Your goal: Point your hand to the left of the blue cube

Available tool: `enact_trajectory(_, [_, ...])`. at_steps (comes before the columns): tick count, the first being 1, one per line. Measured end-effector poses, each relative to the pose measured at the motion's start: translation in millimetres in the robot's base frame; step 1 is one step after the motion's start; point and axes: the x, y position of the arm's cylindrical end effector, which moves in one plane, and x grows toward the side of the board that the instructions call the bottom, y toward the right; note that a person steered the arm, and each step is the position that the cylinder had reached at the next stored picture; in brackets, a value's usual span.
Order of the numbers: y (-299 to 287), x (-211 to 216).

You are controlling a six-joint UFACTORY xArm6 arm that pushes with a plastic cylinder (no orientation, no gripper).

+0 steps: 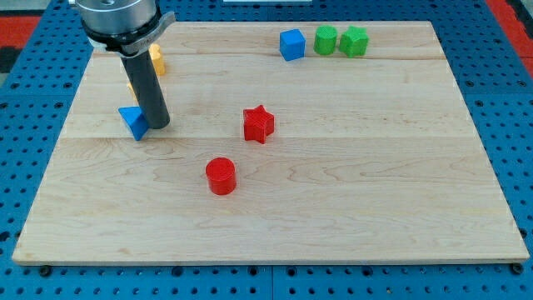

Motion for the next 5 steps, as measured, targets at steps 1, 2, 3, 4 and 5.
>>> enact_trajectory(1, [-9,-12])
enact_trajectory(2, [-9,-11])
enact_trajectory(3, [22,-16])
enact_trajectory(4, [72,-40])
enact_trajectory(5, [126,-62])
